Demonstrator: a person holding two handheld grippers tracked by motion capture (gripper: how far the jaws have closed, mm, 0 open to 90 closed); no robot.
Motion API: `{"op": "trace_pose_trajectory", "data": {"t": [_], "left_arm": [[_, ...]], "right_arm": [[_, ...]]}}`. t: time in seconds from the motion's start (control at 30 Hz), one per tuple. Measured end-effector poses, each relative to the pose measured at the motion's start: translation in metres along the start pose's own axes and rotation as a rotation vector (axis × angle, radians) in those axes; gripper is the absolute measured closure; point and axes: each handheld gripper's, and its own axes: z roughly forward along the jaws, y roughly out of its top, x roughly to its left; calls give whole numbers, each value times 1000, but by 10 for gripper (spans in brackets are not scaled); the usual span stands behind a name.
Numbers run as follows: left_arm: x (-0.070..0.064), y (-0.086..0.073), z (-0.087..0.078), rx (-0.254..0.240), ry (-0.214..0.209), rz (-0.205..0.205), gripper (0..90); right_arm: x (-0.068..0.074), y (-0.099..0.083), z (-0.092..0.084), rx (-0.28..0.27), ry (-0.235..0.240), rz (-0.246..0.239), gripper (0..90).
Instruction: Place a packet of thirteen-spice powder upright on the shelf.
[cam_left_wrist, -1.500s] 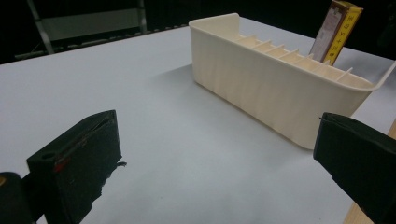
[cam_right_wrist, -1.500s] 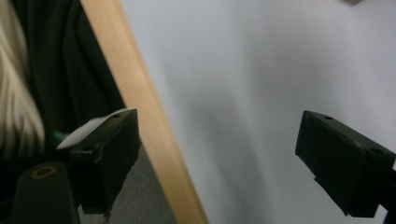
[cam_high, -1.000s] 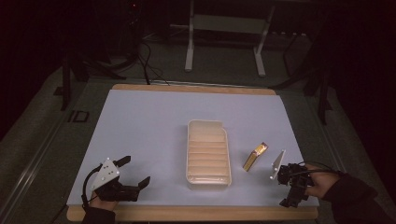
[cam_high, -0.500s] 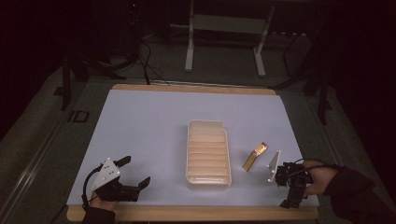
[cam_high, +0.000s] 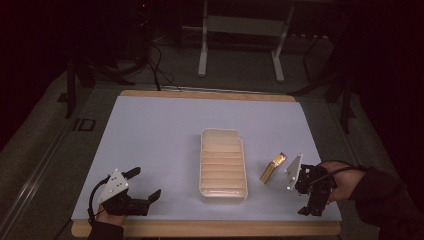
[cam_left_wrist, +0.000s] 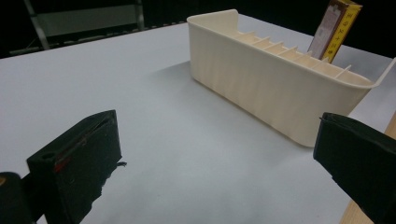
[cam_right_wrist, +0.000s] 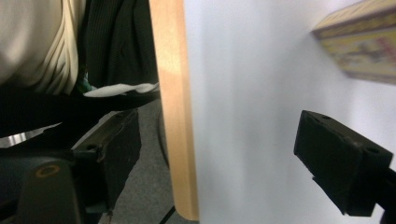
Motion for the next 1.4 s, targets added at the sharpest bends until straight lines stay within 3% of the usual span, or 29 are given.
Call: {"op": "trace_pose_trajectory", "data": {"t": [0.27,0.57,0.63,0.83,0.87,1.17,1.4], "left_arm": [[0,0,0,4,-5,-3,10],[0,-1,1,8,-13,-6,10],[0,-1,1,9,-11,-5,10],[0,-1,1,10,-11,-6,10],[0,-1,1,11,-11,-5,10],[1,-1,1,12,-9,-7,10],[0,-1,2,14,-9,-7,9]], "right_arm": [[-8,7,-18,-9,-63,-47,155],[-19,15,-30,-34,-91,-62,154],[-24,16,-33,-49,-104,-91,155],[-35,15,-36,-71,-130,-92,155],[-42,15,-38,-85,-139,-93,155],[-65,19,-39,-84,-144,-73,206],[-75,24,-26,-79,-158,-109,228]]}}
